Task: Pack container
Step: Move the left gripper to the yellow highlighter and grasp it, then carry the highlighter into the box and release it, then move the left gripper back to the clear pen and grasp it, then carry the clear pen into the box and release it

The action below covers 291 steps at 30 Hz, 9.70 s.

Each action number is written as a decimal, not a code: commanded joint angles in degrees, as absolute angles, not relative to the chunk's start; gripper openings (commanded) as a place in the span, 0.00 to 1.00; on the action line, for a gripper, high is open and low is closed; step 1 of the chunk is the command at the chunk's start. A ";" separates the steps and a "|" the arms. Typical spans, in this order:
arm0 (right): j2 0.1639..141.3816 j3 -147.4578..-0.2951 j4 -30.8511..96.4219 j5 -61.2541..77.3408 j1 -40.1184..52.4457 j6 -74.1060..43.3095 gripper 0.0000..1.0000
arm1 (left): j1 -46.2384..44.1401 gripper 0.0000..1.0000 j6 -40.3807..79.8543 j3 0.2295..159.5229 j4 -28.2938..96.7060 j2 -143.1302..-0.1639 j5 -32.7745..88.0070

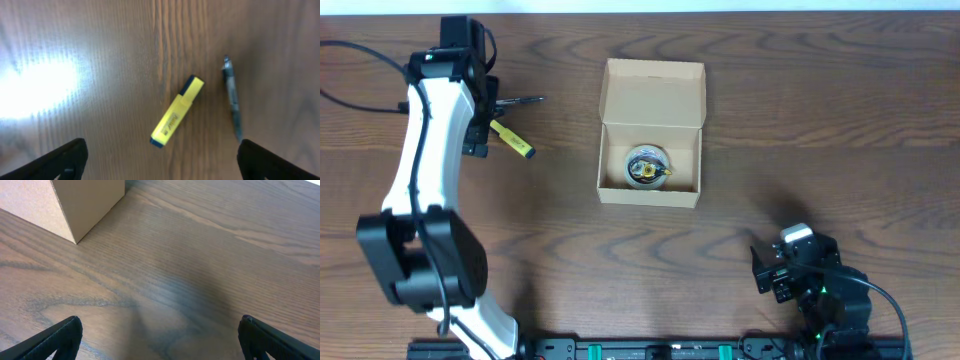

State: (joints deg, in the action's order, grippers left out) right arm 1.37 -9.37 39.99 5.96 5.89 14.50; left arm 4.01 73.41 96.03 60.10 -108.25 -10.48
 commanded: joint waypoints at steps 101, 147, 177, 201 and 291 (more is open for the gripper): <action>1.02 -9.21 40.10 6.00 5.43 13.91 0.99 | -38.85 0.18 76.51 101.30 61.21 -106.76 -9.30; 1.02 -9.21 40.10 6.00 5.45 13.91 0.99 | -40.84 0.54 114.28 100.99 55.75 -124.38 -5.80; 1.02 -9.21 40.10 6.00 5.43 13.91 0.99 | -13.45 0.79 107.98 101.16 71.33 -103.07 -17.15; 1.02 -9.21 40.10 6.00 5.43 13.91 0.99 | 3.03 0.89 88.53 124.40 65.84 -135.70 -7.35; 1.02 -9.21 40.10 6.00 5.43 13.91 0.99 | -23.62 0.06 74.91 124.05 76.27 -110.87 -3.86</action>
State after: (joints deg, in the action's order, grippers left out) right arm 1.37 -9.37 39.99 5.98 5.89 14.50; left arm -22.00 73.49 124.38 75.92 -111.87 -1.87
